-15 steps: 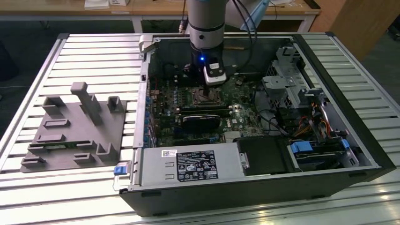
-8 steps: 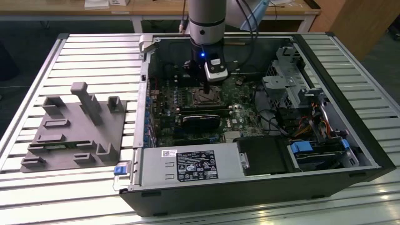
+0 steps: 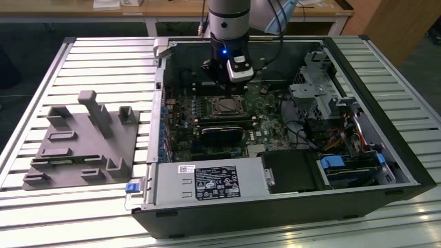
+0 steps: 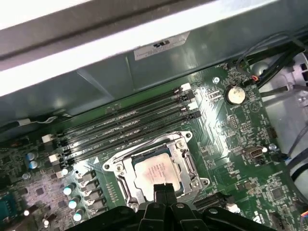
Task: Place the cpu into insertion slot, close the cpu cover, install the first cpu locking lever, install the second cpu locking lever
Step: 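Install the first cpu locking lever, then install the second cpu locking lever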
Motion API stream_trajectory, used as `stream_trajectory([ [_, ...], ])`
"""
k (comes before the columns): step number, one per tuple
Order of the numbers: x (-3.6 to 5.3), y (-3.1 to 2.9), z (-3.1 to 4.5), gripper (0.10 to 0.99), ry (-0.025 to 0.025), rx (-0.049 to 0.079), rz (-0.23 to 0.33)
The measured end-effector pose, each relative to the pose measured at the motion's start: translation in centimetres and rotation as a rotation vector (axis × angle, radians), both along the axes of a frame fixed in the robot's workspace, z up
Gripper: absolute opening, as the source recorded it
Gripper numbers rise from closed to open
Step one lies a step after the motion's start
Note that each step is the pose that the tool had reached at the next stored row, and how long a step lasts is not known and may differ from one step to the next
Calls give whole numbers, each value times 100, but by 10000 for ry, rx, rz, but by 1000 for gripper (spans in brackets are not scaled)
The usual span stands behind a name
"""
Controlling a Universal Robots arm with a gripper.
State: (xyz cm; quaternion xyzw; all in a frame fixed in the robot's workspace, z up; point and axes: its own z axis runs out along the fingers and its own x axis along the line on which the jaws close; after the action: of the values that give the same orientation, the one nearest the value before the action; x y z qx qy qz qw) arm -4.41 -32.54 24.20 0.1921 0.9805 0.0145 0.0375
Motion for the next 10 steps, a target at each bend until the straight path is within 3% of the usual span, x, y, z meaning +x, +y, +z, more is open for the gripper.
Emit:
stream_trajectory([
  [10, 0, -8, 5, 106, 0, -6, 3],
])
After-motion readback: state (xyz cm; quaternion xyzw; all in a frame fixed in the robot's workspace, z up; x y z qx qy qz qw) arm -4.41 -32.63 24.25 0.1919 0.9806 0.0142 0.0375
